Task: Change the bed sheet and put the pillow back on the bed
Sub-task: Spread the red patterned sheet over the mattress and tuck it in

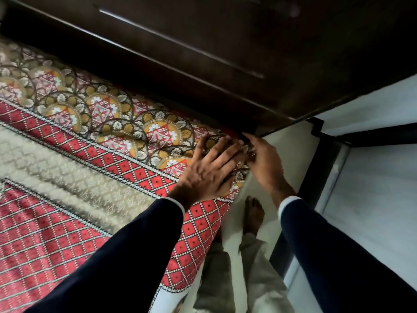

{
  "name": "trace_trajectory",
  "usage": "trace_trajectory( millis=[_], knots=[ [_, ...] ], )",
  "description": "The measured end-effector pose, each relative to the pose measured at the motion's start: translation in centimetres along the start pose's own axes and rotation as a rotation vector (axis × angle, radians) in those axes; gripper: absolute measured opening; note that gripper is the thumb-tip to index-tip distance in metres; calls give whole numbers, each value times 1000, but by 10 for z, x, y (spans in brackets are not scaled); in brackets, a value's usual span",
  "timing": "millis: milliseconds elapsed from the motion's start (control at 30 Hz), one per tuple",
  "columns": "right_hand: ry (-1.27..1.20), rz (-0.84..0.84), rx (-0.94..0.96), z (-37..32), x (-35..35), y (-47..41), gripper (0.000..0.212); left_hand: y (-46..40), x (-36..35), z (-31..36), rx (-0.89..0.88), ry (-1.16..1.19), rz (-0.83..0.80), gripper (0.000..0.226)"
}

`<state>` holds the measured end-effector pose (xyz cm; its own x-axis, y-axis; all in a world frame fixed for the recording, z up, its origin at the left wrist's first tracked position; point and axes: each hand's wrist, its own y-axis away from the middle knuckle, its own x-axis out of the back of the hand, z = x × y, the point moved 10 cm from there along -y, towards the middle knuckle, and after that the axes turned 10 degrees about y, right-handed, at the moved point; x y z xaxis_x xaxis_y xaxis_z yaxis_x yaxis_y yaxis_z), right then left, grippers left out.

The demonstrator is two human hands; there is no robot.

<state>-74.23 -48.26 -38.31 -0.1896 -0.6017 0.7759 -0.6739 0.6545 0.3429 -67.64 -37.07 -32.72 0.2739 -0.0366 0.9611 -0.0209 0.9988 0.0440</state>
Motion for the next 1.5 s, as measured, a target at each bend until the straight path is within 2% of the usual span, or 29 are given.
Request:
trace_trajectory(
  millis=[100,167,267,300,367,467,533,633,767,867,933,1033,1100,1233,1367,1433,1500],
  knots=[
    [-16,-12,183,-40,19,8,64,3,11,-17,118,49,39,56],
    [-12,-42,260,-70,24,12,56,16,27,-52,339,90,109,54],
    [20,-77,260,-101,16,-3,33,59,43,-110,676,117,200,57],
    [52,-99,280,-115,8,-11,32,79,45,-128,772,117,212,59],
    [141,-131,315,-135,-13,-30,44,114,44,-154,937,140,210,69],
    [102,-154,249,-139,-28,-61,41,142,36,-172,1049,215,186,87],
    [16,-180,233,-137,-33,-71,30,145,30,-175,1038,235,161,91],
    [36,-145,320,-149,-25,-68,25,141,22,-175,1027,230,121,89],
    [283,130,521,-178,11,-49,21,137,20,-175,1003,211,113,84],
    [373,211,526,-181,16,-37,10,126,21,-173,932,187,84,81],
    [337,165,437,-167,2,-41,9,118,21,-173,902,196,58,79],
    [63,14,214,-143,-15,-53,15,109,27,-178,859,172,30,76],
    [-73,-151,90,-130,-25,-60,24,97,30,-182,825,161,14,74],
    [-125,-442,-69,-88,-33,-56,37,52,26,-170,654,82,-71,69],
    [-259,-473,-349,-6,-31,-29,64,1,15,-127,424,34,-129,57],
    [-367,-473,-490,24,-34,-6,58,-18,17,-110,331,41,-76,51],
    [-509,-500,-604,40,-39,18,42,-35,12,-98,263,42,-116,55]
  ],
)
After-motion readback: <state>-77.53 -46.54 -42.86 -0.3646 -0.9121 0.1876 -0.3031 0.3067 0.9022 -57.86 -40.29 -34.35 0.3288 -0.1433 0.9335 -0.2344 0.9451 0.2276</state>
